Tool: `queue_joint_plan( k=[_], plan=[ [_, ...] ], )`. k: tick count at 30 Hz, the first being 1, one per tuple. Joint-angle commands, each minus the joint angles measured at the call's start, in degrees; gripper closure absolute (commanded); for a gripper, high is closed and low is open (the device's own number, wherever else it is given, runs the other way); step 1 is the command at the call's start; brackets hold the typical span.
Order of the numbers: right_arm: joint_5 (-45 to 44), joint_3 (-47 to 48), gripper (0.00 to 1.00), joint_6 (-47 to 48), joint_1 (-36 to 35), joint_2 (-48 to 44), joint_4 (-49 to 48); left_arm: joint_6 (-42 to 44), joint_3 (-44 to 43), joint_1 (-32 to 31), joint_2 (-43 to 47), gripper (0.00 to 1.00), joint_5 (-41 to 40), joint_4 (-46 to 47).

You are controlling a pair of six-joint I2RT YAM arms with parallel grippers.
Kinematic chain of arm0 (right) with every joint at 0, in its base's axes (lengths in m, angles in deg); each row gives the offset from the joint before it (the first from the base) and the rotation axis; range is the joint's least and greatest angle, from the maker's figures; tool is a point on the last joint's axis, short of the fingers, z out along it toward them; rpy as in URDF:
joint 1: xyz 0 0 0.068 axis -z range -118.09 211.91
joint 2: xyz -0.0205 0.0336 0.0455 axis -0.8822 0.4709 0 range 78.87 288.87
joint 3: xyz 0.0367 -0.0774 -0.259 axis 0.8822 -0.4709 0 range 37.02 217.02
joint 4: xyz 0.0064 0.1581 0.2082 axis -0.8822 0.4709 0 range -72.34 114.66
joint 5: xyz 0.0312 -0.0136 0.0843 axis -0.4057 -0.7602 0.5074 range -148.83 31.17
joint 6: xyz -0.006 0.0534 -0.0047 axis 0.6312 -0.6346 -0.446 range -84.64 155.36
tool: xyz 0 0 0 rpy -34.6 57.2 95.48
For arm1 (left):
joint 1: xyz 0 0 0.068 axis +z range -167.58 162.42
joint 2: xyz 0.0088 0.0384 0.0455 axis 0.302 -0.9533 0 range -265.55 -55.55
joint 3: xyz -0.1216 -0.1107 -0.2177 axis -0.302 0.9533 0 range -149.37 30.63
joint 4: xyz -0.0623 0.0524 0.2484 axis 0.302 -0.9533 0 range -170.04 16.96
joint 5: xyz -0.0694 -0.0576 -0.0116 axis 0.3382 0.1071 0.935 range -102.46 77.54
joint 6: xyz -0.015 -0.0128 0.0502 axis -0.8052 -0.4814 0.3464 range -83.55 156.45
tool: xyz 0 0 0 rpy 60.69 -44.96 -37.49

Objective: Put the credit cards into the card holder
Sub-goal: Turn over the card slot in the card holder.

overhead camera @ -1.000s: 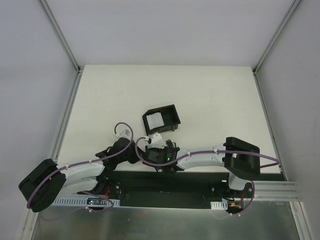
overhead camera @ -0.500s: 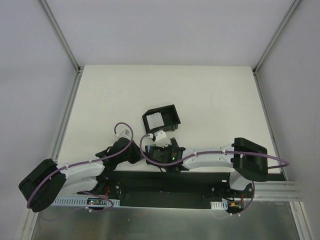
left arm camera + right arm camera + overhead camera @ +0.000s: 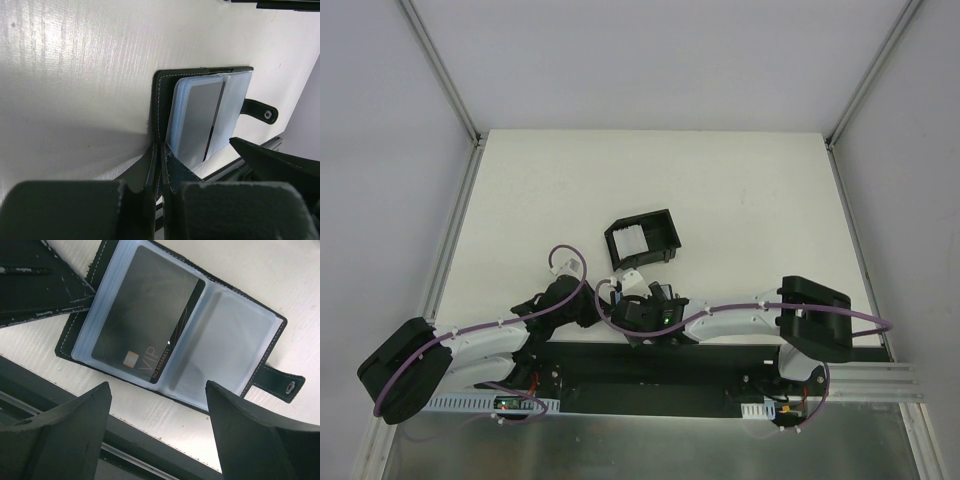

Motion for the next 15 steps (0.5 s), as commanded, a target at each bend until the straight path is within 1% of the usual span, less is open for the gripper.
queue_joint_plan(
  k=[1,8,15],
  plan=[
    [1.0,2.32,0.21,1.45,-0.48,0.55,-0.19,0.24,0.45,0.19,-0.81,1.0,-0.63,-2.15],
    [-2.95,5.74,0.21,0.05,-0.57,4.16,4.72,0.24,0.45,0.2,-0.54,1.0,-0.46,-2.15],
    [-7.09,6.27,0.2,-1.63,-0.04,4.69,6.84,0.15,0.8,0.19,-0.01,1.0,-0.55,-2.06]
  ],
)
